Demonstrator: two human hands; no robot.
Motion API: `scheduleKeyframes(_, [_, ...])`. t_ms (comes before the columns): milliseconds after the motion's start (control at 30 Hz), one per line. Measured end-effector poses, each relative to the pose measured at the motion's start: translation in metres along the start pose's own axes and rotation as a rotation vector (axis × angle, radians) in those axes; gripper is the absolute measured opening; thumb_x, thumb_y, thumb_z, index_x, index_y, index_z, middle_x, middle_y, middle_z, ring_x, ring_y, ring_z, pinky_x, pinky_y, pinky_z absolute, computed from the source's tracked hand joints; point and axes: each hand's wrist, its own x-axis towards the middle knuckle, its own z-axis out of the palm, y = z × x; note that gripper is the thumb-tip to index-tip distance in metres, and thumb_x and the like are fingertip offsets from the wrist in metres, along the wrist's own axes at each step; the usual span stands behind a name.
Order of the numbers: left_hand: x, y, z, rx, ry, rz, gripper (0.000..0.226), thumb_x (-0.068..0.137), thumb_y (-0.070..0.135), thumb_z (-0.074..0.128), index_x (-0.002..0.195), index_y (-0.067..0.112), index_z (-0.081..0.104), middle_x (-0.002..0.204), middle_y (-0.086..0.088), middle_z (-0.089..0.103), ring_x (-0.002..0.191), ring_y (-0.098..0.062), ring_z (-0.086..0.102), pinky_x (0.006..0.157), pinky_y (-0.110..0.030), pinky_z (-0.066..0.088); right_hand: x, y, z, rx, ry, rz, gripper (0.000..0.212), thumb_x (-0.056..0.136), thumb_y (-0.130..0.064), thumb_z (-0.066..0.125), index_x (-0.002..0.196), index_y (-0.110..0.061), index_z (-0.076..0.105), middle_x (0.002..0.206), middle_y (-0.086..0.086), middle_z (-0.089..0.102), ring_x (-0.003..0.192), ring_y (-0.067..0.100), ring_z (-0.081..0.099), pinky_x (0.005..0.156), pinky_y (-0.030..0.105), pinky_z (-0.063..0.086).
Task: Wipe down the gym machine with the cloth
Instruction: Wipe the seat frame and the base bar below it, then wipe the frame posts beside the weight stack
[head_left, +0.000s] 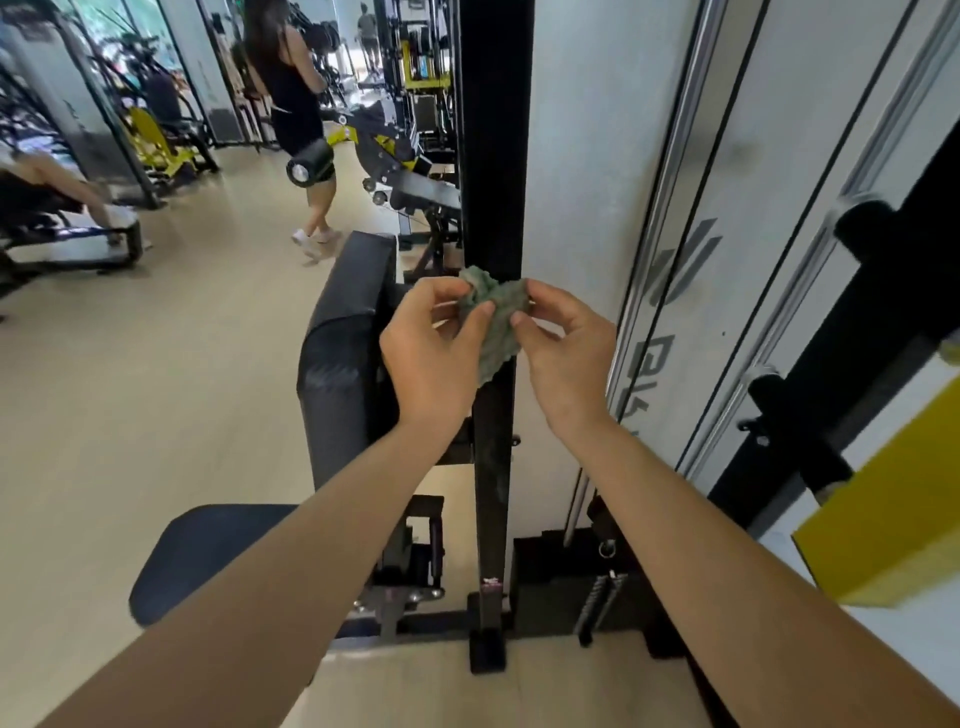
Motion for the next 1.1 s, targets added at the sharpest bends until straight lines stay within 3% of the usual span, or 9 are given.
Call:
scheduleKeyframes(133, [0.011,0.014,-0.003,0.013,-0.016,-0.051,0.017,0.087,0.013,0.079,0.098,0.019,0.067,0.095,0.009,0.071,0.087,-0.004,0.069,0.08,-0.022,0.058,0.009,-0.021,-0.002,-0.01,-0.016,0.038,0.032,0.087,0.007,0.069,0.118,-0.001,0.071,0.11,0.008,0.074,0.101,0.012,0.069,0.085,0.024,0.058])
scheduleKeyframes(233, [0.018,0.026,-0.007,0.024,-0.033,-0.083,0.016,0.087,0.015,0.08,0.097,0.017,0.068,0.093,0.009,0.072,0.084,-0.004,0.07,0.075,-0.018,0.056,0.018,-0.038,-0.003,-0.05,-0.014,0.029,0.031,0.086,0.008,0.07,0.116,0.0,0.071,0.108,0.009,0.073,0.098,0.013,0.069,0.084,0.023,0.058])
scheduleKeyframes(533, [0.039,0.066,-0.012,0.0,-0.047,-0.1,0.016,0.089,0.013,0.076,0.099,0.022,0.067,0.096,0.01,0.071,0.088,-0.004,0.071,0.072,-0.012,0.053,0.044,-0.084,-0.003,-0.177,-0.039,-0.049,0.026,0.084,0.004,0.071,0.107,-0.008,0.073,0.096,-0.002,0.072,0.085,0.01,0.067,0.08,0.015,0.053])
scheduleKeyframes(700, [0.045,0.076,-0.017,-0.007,-0.126,-0.071,0.048,0.077,0.012,0.083,0.121,0.018,0.065,0.118,0.001,0.064,0.103,-0.01,0.067,0.085,-0.023,0.058,0.057,-0.108,-0.005,-0.182,-0.059,-0.067,0.02,0.083,0.002,0.073,0.097,-0.014,0.071,0.088,-0.007,0.069,0.078,0.007,0.065,0.077,0.02,0.054])
scheduleKeyframes(767, [0.045,0.084,-0.02,-0.001,-0.164,-0.049,0.053,0.076,0.009,0.083,0.123,0.02,0.062,0.119,0.003,0.06,0.1,-0.011,0.065,0.083,-0.025,0.059,0.056,-0.117,-0.009,-0.185,-0.072,-0.063,0.018,0.083,0.001,0.074,0.093,-0.014,0.069,0.084,-0.007,0.067,0.075,0.004,0.062,0.074,0.019,0.053])
scheduleKeyframes(967, [0.023,0.115,-0.051,0.007,-0.317,-0.06,0.037,0.087,0.007,0.075,0.117,0.024,0.062,0.102,0.009,0.072,0.088,-0.002,0.069,0.076,-0.014,0.054,0.009,-0.161,-0.052,-0.259,-0.199,-0.016,0.009,0.089,-0.012,0.076,0.095,-0.008,0.071,0.082,0.002,0.069,0.072,0.005,0.063,0.068,0.018,0.053])
scheduleKeyframes(1100, [-0.015,0.129,-0.075,-0.009,-0.552,-0.077,0.016,0.094,0.01,0.069,0.104,0.021,0.072,0.092,0.013,0.072,0.085,0.0,0.067,0.075,-0.016,0.054,-0.042,-0.198,-0.095,-0.296,-0.23,0.204,0.015,0.093,-0.019,0.072,0.091,-0.005,0.069,0.07,0.004,0.066,0.051,0.006,0.061,0.049,0.018,0.049])
